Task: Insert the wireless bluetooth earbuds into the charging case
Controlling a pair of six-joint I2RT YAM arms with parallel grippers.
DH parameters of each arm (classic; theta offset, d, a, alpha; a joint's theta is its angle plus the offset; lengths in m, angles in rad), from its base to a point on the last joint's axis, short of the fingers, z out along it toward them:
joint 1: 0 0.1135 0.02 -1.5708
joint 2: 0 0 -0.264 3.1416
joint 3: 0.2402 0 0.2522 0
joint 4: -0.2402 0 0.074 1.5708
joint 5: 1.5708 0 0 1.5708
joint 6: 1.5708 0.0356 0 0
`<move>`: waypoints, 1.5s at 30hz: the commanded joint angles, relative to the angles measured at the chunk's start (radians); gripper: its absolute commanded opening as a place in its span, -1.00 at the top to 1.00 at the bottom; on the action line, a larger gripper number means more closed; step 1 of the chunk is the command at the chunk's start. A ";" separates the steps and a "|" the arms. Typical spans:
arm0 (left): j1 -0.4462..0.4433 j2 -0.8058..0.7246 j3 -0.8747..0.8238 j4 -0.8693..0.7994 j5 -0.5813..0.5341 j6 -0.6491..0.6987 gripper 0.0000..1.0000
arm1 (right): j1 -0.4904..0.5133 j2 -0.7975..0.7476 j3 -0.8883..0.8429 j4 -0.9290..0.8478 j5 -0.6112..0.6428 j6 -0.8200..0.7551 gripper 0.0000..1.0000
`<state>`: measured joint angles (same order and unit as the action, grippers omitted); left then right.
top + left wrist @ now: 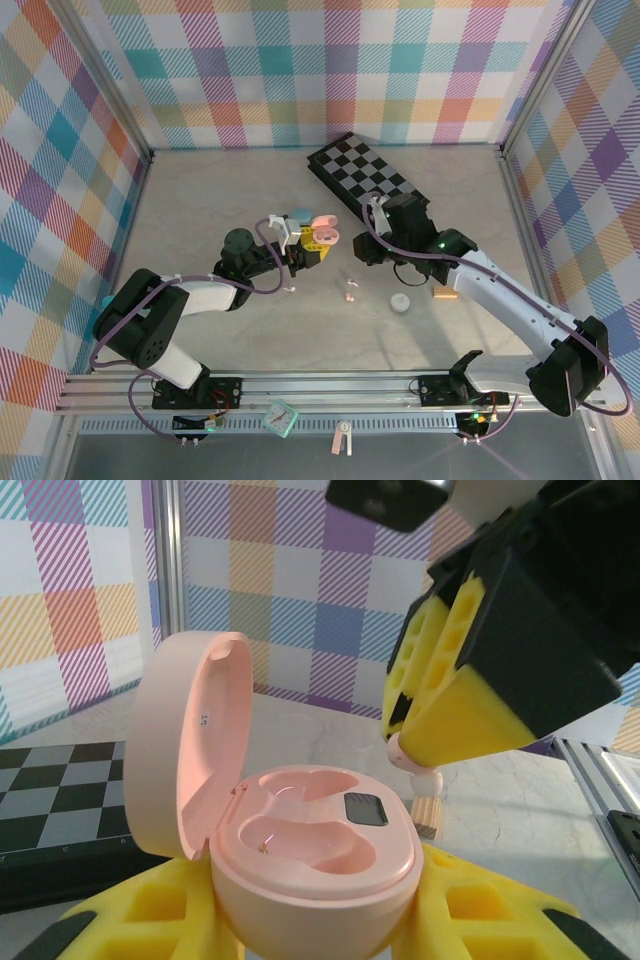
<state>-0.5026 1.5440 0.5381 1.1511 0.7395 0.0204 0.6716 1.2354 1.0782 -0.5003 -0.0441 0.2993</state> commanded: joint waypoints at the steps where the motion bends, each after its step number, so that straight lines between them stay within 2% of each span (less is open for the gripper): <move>1: -0.008 -0.006 0.015 0.029 0.012 0.026 0.58 | 0.015 0.022 0.060 0.098 -0.064 -0.182 0.53; 11: -0.008 -0.031 0.011 0.005 0.047 0.030 0.58 | 0.022 0.104 0.151 0.097 -0.111 -0.320 0.57; 31: -0.008 -0.040 0.014 0.040 0.050 -0.004 0.61 | 0.028 0.146 0.167 0.041 -0.159 -0.365 0.58; 39: -0.009 -0.039 0.014 0.058 0.050 -0.014 0.60 | 0.033 0.148 0.183 0.043 -0.155 -0.356 0.36; 45: -0.008 -0.030 0.012 0.070 0.043 -0.016 0.60 | 0.033 0.092 0.151 0.078 -0.148 -0.318 0.23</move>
<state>-0.5034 1.5242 0.5381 1.1580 0.7685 0.0116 0.6971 1.3769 1.2289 -0.4484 -0.1772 -0.0372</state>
